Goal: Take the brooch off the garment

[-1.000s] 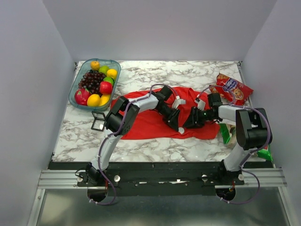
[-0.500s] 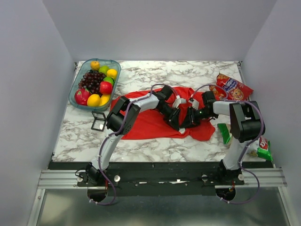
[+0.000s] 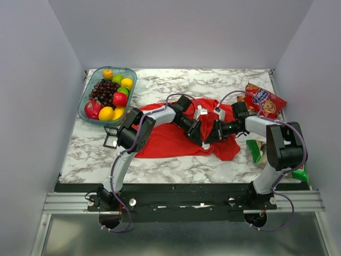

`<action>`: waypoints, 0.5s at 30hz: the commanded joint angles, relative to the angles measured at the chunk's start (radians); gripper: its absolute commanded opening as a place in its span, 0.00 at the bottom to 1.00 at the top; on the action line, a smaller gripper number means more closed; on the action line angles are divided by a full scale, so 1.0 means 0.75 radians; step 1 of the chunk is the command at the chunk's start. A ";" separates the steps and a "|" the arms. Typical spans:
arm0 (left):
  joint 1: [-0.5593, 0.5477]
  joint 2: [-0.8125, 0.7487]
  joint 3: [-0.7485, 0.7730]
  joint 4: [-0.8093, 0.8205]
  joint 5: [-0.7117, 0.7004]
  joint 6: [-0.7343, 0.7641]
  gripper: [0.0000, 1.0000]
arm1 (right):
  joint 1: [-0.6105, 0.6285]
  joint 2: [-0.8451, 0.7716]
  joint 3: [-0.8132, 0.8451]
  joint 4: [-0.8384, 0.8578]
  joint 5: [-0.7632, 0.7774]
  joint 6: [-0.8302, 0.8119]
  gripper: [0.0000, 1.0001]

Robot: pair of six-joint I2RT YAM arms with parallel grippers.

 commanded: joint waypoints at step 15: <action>-0.019 -0.063 -0.033 0.239 0.205 -0.149 0.19 | 0.008 -0.066 -0.039 0.099 -0.122 0.046 0.13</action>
